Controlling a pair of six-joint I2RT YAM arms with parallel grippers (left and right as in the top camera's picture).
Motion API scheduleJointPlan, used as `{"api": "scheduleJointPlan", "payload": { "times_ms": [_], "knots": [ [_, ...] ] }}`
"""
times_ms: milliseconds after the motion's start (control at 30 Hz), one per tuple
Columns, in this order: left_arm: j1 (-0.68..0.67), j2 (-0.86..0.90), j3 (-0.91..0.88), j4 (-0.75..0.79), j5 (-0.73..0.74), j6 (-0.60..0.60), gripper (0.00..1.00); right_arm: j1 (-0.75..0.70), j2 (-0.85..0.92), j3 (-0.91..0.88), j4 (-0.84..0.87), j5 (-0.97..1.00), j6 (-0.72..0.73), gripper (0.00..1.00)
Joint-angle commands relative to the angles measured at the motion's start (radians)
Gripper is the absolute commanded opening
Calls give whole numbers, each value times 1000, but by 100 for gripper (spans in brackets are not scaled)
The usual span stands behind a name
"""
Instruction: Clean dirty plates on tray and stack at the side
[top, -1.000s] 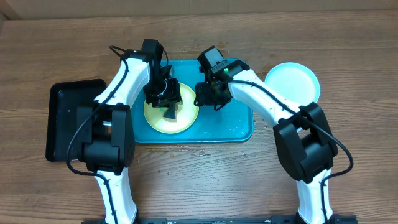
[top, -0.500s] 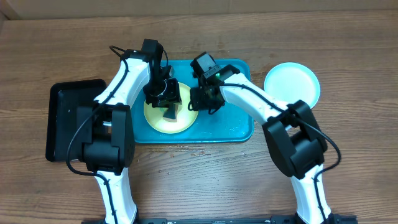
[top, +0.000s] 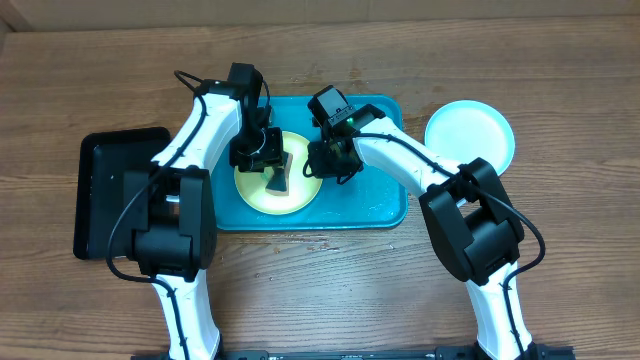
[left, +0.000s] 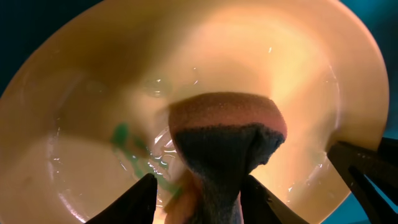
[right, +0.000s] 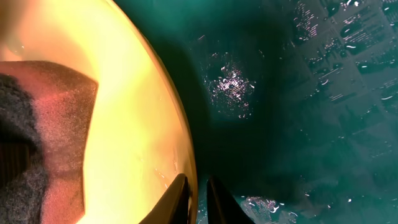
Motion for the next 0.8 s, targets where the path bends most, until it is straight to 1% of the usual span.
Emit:
{"api": "scheduleJointPlan", "payload": {
  "times_ms": [0,67,133,200,267,333,433,533,667,700,767],
  "knots": [
    [-27,-21,-25,14,10,11,45,-8,9,15,2,14,0,13],
    [-33,-21,-42,26,12,-5,46,-8,9,15,1,14,0,13],
    [-38,-21,-60,42,19,-11,44,-7,9,15,1,14,0,13],
    [-42,-21,-82,66,36,-11,34,-8,9,15,2,14,0,13],
    [-42,-21,-85,69,35,-10,18,-8,9,15,2,14,0,13],
    [-42,-21,-85,72,32,-10,4,-8,9,15,2,14,0,13],
    [-38,-21,-85,84,-20,-10,4,-8,9,15,2,14,0,13],
    [-37,-21,-85,92,-171,-11,4,-8,9,15,0,14,0,13],
    [-37,-21,-85,91,-454,-11,4,-8,9,15,-2,19,0,13],
    [-37,-21,-85,92,-561,-11,4,-8,9,15,-2,26,0,13],
    [-37,-21,-85,101,-649,-11,4,-8,9,15,-2,28,0,14]
  ]
}}
